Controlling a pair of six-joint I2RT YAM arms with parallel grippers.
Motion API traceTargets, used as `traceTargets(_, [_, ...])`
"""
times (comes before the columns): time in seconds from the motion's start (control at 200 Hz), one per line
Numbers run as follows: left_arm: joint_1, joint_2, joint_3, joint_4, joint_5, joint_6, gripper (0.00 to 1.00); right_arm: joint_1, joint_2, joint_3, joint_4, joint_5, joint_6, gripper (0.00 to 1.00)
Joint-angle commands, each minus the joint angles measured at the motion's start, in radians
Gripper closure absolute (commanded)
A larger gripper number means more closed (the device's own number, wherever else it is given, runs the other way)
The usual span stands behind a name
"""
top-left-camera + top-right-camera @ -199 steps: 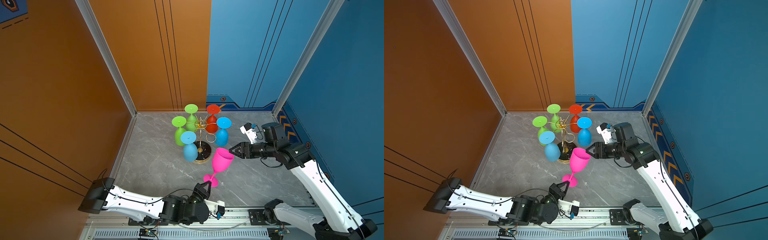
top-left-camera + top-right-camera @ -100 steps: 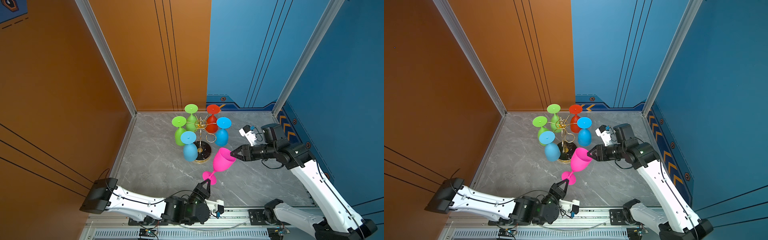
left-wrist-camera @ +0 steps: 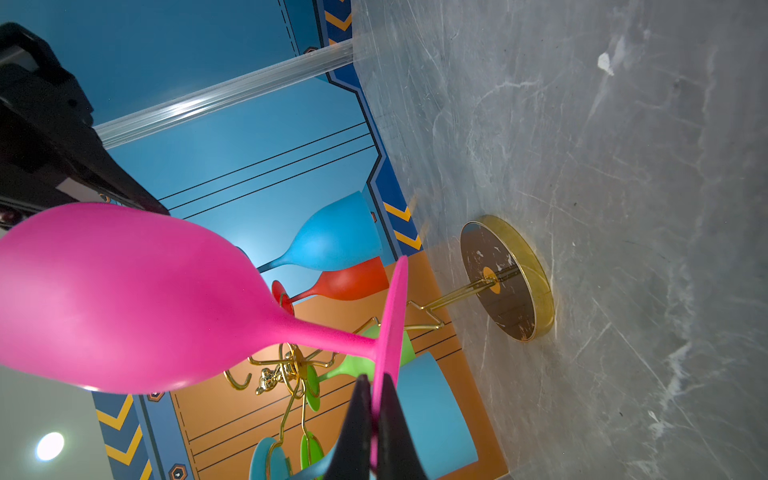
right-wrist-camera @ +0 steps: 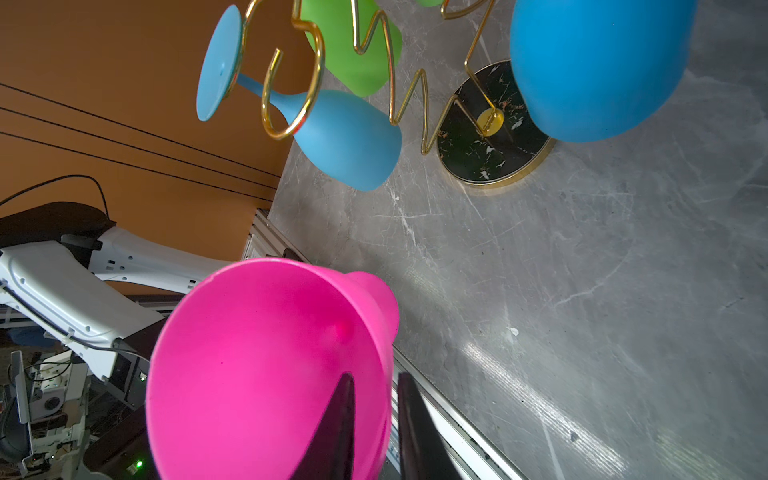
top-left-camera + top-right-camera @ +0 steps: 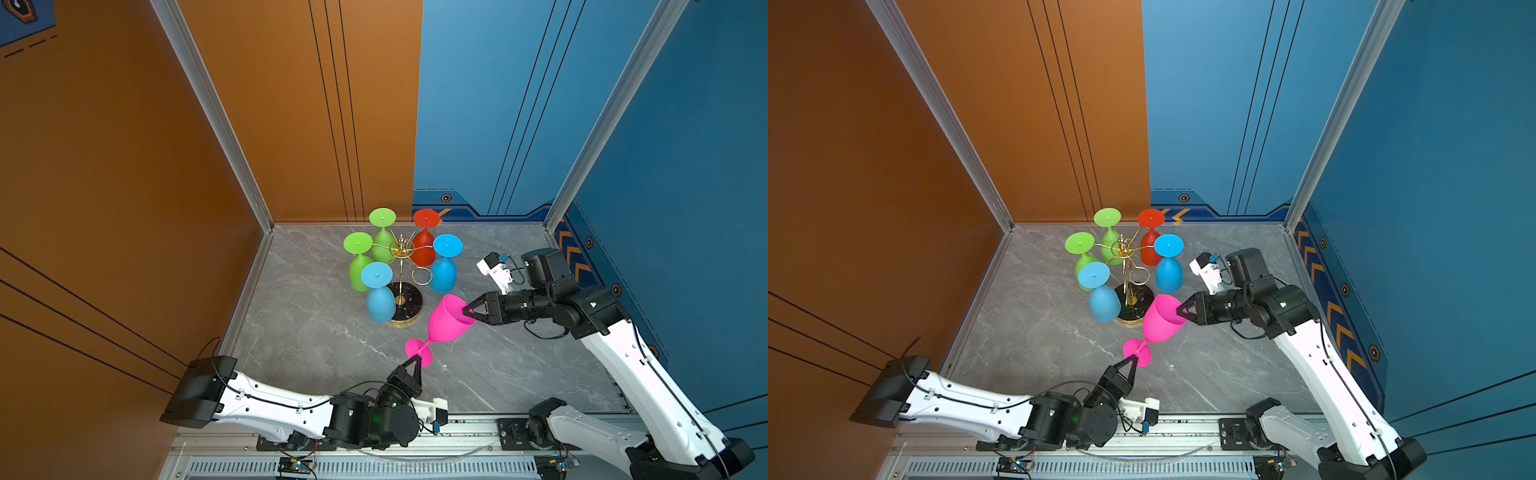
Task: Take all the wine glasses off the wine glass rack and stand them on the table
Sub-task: 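Grasp the magenta glass bowl with the right gripper while the left holds the foot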
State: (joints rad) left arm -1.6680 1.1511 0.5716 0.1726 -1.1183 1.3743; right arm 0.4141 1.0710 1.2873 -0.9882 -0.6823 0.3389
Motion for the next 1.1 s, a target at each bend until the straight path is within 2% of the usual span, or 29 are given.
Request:
traceTargets(0.0, [0.012,0.009,-0.01,0.041,-0.034,0.038,1.0,0.006,0.006,-0.01,-0.031,-0.016,-0.027,0.8])
traceTargets(0.265, [0.016,0.011,-0.015,0.043,-0.035,0.057,1.0,0.006,0.005,-0.008,-0.035,-0.012,-0.035,0.95])
traceTargets(0.39, [0.015,0.004,-0.025,0.042,-0.016,0.055,0.92,0.006,0.007,-0.011,-0.038,-0.008,-0.041,1.0])
traceTargets(0.671, [0.014,-0.003,-0.04,0.04,0.004,0.034,0.71,0.005,0.004,0.002,-0.05,0.032,-0.049,1.0])
traceTargets(0.976, [-0.021,-0.035,-0.043,0.036,0.067,-0.194,0.5,-0.004,-0.011,0.032,-0.081,0.133,-0.072,1.0])
traceTargets(1.096, [-0.024,-0.064,-0.037,0.035,0.1,-0.325,0.34,-0.008,-0.014,0.04,-0.104,0.192,-0.086,1.0])
